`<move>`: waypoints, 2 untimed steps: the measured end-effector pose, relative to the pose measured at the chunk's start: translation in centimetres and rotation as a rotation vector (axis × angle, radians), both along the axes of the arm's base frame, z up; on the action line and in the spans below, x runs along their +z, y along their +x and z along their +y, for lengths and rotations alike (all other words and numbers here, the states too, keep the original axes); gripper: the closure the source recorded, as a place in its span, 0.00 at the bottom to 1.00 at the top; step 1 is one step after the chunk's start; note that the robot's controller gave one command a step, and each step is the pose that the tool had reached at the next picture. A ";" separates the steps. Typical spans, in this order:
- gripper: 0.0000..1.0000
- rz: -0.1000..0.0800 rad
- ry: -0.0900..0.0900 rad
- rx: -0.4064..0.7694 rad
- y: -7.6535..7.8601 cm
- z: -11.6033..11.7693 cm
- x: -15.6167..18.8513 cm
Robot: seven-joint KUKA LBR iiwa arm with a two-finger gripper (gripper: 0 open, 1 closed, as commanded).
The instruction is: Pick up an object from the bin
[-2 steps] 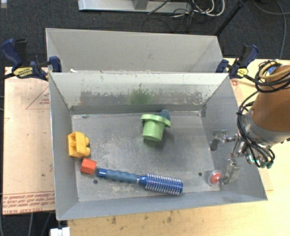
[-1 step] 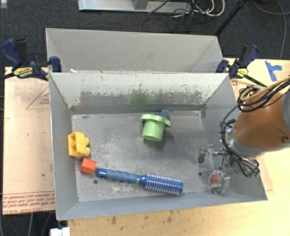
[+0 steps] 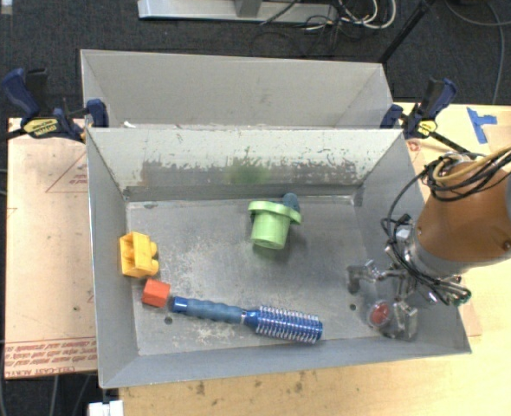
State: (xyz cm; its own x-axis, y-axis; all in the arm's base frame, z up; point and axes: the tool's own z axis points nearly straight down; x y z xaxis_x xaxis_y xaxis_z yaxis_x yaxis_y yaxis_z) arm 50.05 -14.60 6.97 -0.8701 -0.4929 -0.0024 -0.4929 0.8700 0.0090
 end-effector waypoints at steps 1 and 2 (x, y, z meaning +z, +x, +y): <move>1.00 -0.004 -0.006 0.004 0.0 -0.2 0.0; 1.00 -0.014 -0.011 0.057 -0.2 0.9 16.2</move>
Offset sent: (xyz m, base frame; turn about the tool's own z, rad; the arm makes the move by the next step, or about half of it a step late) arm 0.0000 0.0000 0.0000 0.0000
